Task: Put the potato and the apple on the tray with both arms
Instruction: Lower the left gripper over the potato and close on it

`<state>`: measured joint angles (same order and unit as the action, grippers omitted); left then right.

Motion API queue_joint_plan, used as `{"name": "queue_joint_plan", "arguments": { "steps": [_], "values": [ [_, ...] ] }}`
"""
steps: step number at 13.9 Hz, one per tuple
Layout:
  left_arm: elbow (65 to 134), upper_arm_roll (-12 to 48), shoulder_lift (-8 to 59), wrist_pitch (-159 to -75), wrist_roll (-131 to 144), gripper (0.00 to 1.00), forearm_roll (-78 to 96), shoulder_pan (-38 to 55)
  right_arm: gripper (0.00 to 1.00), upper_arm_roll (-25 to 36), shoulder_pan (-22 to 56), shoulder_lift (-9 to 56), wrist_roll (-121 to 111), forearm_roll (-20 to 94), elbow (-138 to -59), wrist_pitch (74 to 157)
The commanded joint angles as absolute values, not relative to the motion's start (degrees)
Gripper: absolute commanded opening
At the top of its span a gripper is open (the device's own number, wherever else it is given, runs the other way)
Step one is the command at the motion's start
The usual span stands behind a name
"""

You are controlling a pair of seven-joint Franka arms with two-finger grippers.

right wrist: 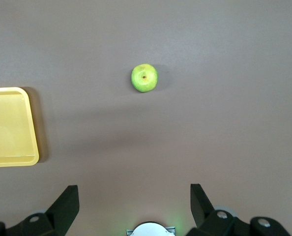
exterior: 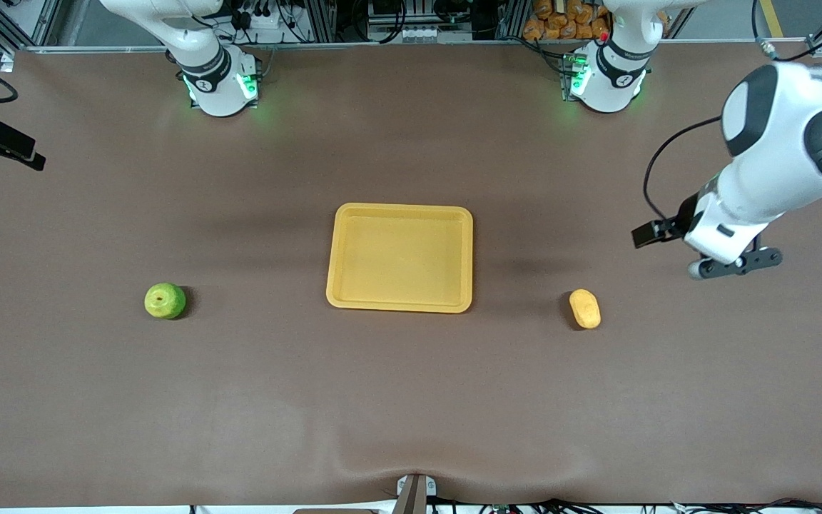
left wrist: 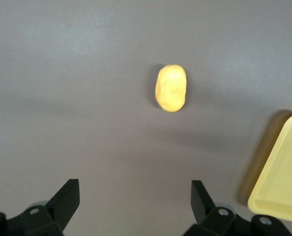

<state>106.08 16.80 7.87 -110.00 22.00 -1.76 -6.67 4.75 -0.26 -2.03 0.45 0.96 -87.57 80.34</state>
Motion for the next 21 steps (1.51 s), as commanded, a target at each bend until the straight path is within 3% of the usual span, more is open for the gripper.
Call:
{"name": "queue_joint_plan", "arguments": {
  "steps": [1, 10, 16, 21],
  "values": [
    [106.0, 17.0, 10.9, -113.6, 23.8, 1.0, -1.3, -6.7, 1.0, 4.5, -0.8, -0.3, 0.6, 0.5, -85.6, 80.1],
    [106.1, 17.1, 20.6, -124.3, 33.7, 1.0, -5.0, -4.3, 1.0, 4.5, -0.4, 1.8, 0.6, 0.6, -84.6, 80.3],
    [106.1, 17.1, 24.8, -128.8, 36.2, 1.0, -9.5, -4.2, 1.0, 4.5, -0.8, 7.3, 0.5, -0.1, -81.7, 80.3],
    [106.0, 17.1, 27.3, -132.1, 37.1, 1.0, -9.6, -4.1, 1.0, 4.5, -3.3, 8.0, -0.1, 1.2, -81.6, 80.2]
  ]
}}
